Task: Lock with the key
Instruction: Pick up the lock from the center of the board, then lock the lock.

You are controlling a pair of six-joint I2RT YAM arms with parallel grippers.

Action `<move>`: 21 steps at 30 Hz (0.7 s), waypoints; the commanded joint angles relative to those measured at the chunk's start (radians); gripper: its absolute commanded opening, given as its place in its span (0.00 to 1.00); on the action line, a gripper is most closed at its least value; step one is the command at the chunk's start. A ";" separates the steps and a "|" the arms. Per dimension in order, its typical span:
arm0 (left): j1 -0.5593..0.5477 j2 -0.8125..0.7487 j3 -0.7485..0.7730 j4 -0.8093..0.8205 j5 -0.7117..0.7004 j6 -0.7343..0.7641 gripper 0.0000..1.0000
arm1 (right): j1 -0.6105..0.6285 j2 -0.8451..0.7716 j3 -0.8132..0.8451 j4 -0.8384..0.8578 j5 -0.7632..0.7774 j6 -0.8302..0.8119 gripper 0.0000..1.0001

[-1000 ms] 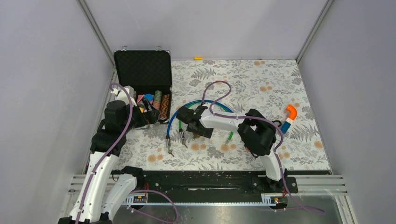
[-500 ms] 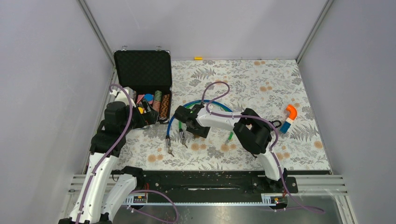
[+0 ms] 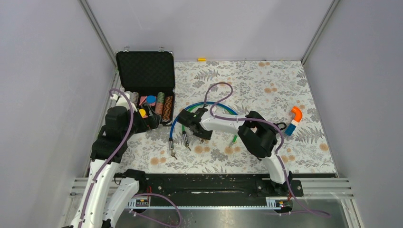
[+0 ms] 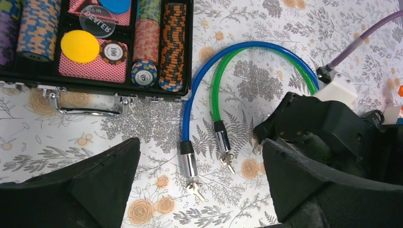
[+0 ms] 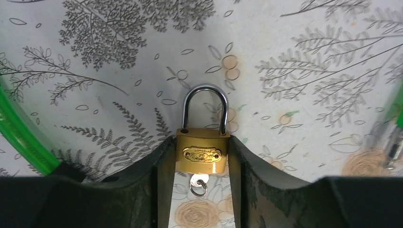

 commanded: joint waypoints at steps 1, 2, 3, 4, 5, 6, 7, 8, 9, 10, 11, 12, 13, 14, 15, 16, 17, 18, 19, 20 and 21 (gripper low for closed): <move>0.003 -0.002 -0.018 0.034 0.048 -0.029 0.99 | 0.006 -0.170 -0.093 0.093 0.151 -0.111 0.21; 0.003 -0.002 -0.026 0.042 0.075 -0.032 0.99 | 0.003 -0.215 -0.128 0.150 0.159 -0.139 0.21; 0.002 -0.005 -0.036 0.055 0.106 -0.035 0.99 | 0.003 -0.259 -0.159 0.185 0.166 -0.155 0.21; 0.002 -0.008 -0.050 0.071 0.133 -0.041 0.99 | 0.000 -0.297 -0.190 0.224 0.164 -0.173 0.21; 0.002 -0.010 -0.071 0.093 0.167 -0.050 0.99 | -0.004 -0.335 -0.224 0.255 0.149 -0.189 0.21; 0.001 -0.012 -0.088 0.120 0.197 -0.059 0.99 | -0.009 -0.367 -0.241 0.274 0.135 -0.192 0.21; 0.002 -0.012 -0.106 0.149 0.246 -0.071 0.99 | -0.013 -0.397 -0.255 0.296 0.116 -0.197 0.21; 0.002 -0.011 -0.122 0.182 0.285 -0.085 0.99 | -0.016 -0.425 -0.263 0.309 0.101 -0.203 0.21; 0.001 -0.008 -0.136 0.213 0.316 -0.106 0.99 | -0.019 -0.449 -0.267 0.314 0.095 -0.201 0.21; 0.001 -0.003 -0.148 0.248 0.348 -0.134 0.99 | -0.022 -0.474 -0.270 0.320 0.085 -0.199 0.21; -0.002 0.002 -0.161 0.286 0.377 -0.163 0.99 | -0.026 -0.499 -0.275 0.327 0.071 -0.189 0.21; -0.006 0.006 -0.174 0.329 0.404 -0.189 0.99 | -0.033 -0.523 -0.281 0.338 0.056 -0.177 0.21; -0.014 0.010 -0.191 0.380 0.424 -0.220 0.99 | -0.040 -0.547 -0.291 0.352 0.035 -0.163 0.21; -0.027 0.012 -0.208 0.433 0.439 -0.244 0.99 | -0.046 -0.569 -0.299 0.368 0.014 -0.143 0.22; -0.042 0.013 -0.228 0.494 0.448 -0.265 0.99 | -0.051 -0.594 -0.309 0.382 -0.008 -0.124 0.22; -0.058 0.014 -0.245 0.546 0.447 -0.281 0.99 | -0.055 -0.614 -0.316 0.400 -0.028 -0.111 0.23; -0.078 0.014 -0.262 0.603 0.442 -0.290 0.99 | -0.056 -0.628 -0.318 0.406 -0.048 -0.095 0.23; -0.099 0.016 -0.275 0.656 0.431 -0.299 0.99 | -0.056 -0.642 -0.315 0.407 -0.065 -0.081 0.23; -0.123 0.021 -0.284 0.696 0.414 -0.305 0.99 | -0.057 -0.652 -0.313 0.407 -0.084 -0.069 0.23; -0.150 0.033 -0.288 0.763 0.398 -0.311 0.99 | -0.057 -0.662 -0.313 0.411 -0.103 -0.054 0.23; -0.191 0.050 -0.287 0.801 0.381 -0.314 0.99 | -0.057 -0.673 -0.315 0.418 -0.120 -0.039 0.23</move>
